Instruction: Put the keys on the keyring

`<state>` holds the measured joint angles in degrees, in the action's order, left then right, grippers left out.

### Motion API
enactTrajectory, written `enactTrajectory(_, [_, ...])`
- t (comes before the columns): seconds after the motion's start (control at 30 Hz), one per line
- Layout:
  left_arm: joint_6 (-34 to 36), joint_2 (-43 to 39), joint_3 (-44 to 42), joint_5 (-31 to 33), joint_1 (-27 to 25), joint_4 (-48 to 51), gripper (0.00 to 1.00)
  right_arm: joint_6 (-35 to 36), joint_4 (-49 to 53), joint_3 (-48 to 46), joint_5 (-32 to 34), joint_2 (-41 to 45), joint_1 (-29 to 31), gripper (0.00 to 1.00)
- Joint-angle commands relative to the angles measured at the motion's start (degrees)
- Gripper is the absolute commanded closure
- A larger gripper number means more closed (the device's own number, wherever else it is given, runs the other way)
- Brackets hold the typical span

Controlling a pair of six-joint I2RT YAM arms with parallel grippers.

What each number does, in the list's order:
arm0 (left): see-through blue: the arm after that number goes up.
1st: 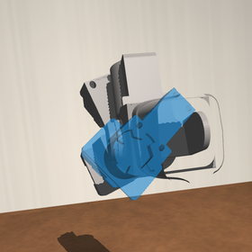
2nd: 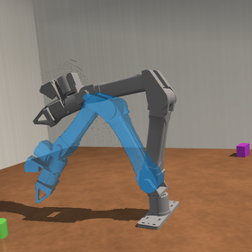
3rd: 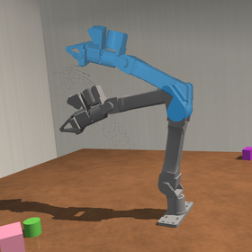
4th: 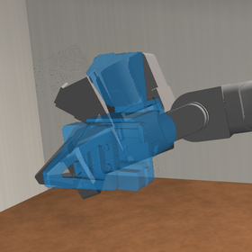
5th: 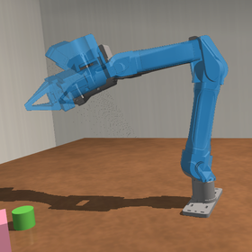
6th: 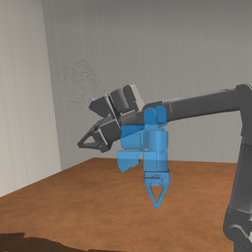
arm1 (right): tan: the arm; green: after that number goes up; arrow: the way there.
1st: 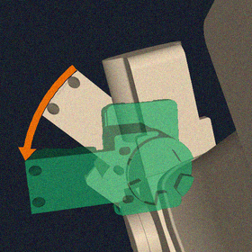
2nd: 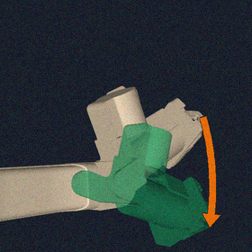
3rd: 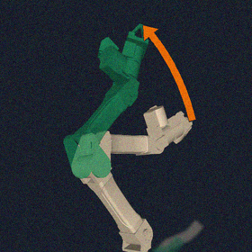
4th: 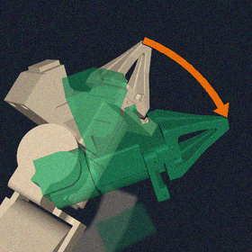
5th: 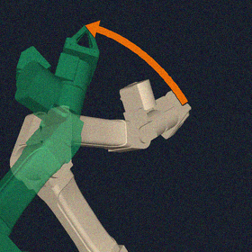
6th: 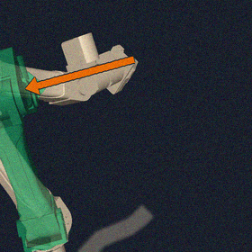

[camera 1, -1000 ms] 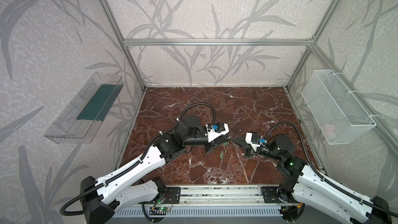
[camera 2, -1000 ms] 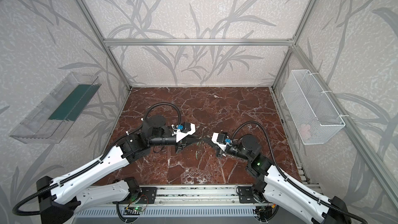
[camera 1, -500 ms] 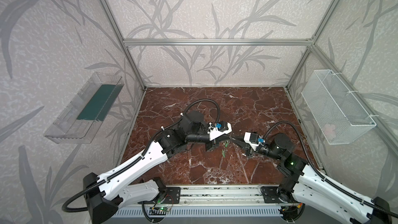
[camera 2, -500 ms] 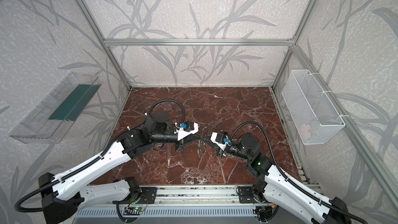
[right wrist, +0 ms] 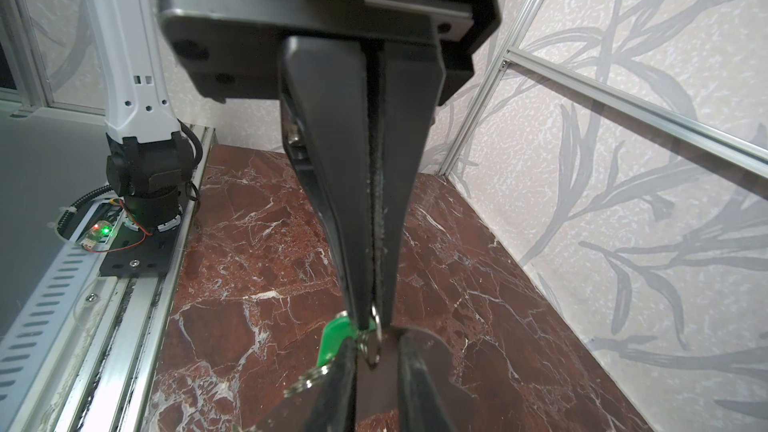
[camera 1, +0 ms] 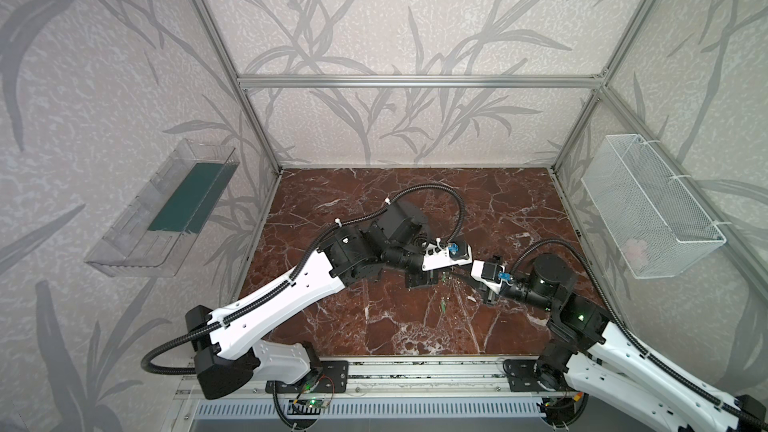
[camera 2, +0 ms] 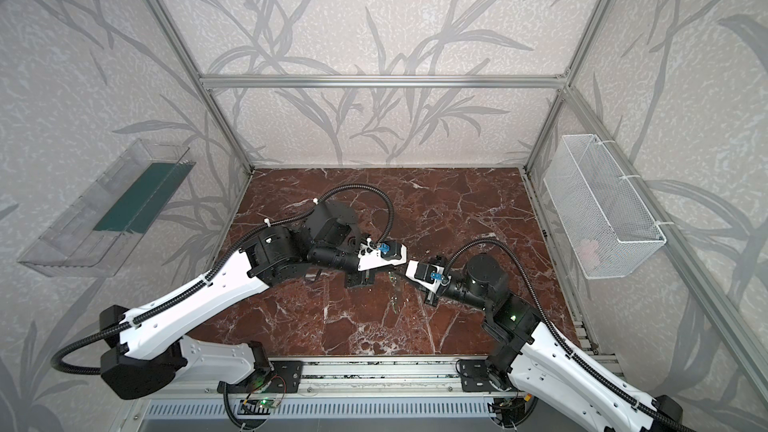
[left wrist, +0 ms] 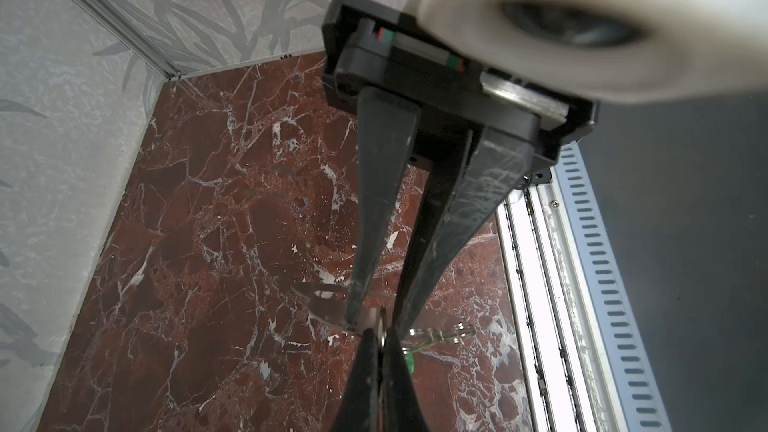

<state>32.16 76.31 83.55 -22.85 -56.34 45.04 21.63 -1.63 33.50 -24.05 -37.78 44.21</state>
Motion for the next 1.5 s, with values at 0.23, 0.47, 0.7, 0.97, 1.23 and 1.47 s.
enactTrajectory(0.23, [4.04, 1.16, 4.23, 2.55, -2.53, 4.41, 1.00, 0.64, 1.32, 0.54, -0.50, 1.75, 0.18, 0.81])
enactTrajectory(0.47, [4.49, 1.74, 4.44, 3.24, -3.64, 4.54, 1.00, -0.78, -1.21, -0.17, -2.29, 1.27, 0.18, 0.88])
enactTrajectory(0.7, [2.34, 1.74, 3.83, 4.11, -3.79, 3.53, 0.95, -1.82, -3.03, -1.23, -2.93, 1.62, 0.18, 1.00])
enactTrajectory(0.97, [-9.44, -6.76, -9.03, 4.01, 0.04, -11.23, 0.58, -6.06, -10.03, -5.70, 0.58, 2.68, 0.08, 1.00])
enactTrajectory(1.23, [-21.96, -13.33, -21.42, 1.82, 1.49, -26.05, 0.58, -9.19, -14.40, -6.16, 1.70, 1.95, 0.09, 1.00])
enactTrajectory(1.47, [-27.65, -16.10, -29.13, 2.09, 1.40, -34.27, 0.59, -9.92, -15.17, -5.92, 2.92, 1.60, 0.09, 1.00])
